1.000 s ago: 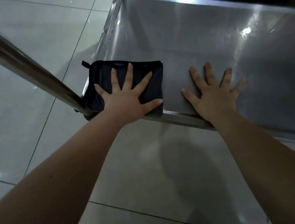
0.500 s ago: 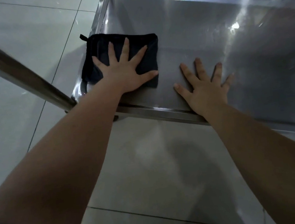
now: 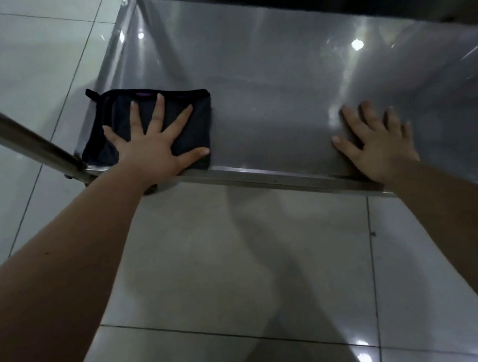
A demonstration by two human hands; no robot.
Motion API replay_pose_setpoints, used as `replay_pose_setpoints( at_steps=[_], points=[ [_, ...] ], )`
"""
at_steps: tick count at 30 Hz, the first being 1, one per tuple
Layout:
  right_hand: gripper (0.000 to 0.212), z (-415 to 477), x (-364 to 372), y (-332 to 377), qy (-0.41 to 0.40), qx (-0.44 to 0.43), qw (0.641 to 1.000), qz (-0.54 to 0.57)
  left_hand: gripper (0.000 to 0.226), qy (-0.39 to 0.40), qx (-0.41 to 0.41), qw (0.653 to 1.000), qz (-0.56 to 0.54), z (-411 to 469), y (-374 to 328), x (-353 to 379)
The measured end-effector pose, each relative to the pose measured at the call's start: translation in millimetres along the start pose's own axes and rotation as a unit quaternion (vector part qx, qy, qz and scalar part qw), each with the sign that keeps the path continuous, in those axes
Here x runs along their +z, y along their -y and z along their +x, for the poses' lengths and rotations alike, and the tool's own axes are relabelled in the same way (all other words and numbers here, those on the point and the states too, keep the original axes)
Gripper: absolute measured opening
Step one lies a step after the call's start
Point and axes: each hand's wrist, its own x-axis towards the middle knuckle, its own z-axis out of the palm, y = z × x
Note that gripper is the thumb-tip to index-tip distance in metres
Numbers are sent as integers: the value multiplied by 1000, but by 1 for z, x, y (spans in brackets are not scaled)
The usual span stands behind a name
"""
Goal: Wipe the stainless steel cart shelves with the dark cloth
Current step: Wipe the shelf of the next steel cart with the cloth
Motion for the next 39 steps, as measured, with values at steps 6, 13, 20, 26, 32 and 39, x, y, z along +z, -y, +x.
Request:
replay_pose_setpoints(
  at_steps=[6,13,20,26,32,39],
  points=[
    [67,2,10,-28,-15,-8,1000,-25,87,-1,1,1000,27,-5,-38,3],
    [65,3,11,-29,-13,-7,1000,-23,87,-12,137,988,70,9,-186,16],
    [53,-1,2,-40,-75,-5,978,193,87,2,121,992,24,2,-259,21],
    [57,15,-12,-14,-107,-39,964,242,54,-101,101,984,-103,-3,-231,5],
    [67,33,-26,34,-104,-4,960,259,31,-205,147,959,-130,-7,-194,11],
    [36,15,-76,37,0,-71,971,227,49,-250,215,931,-155,-8,-178,-37]
  ],
)
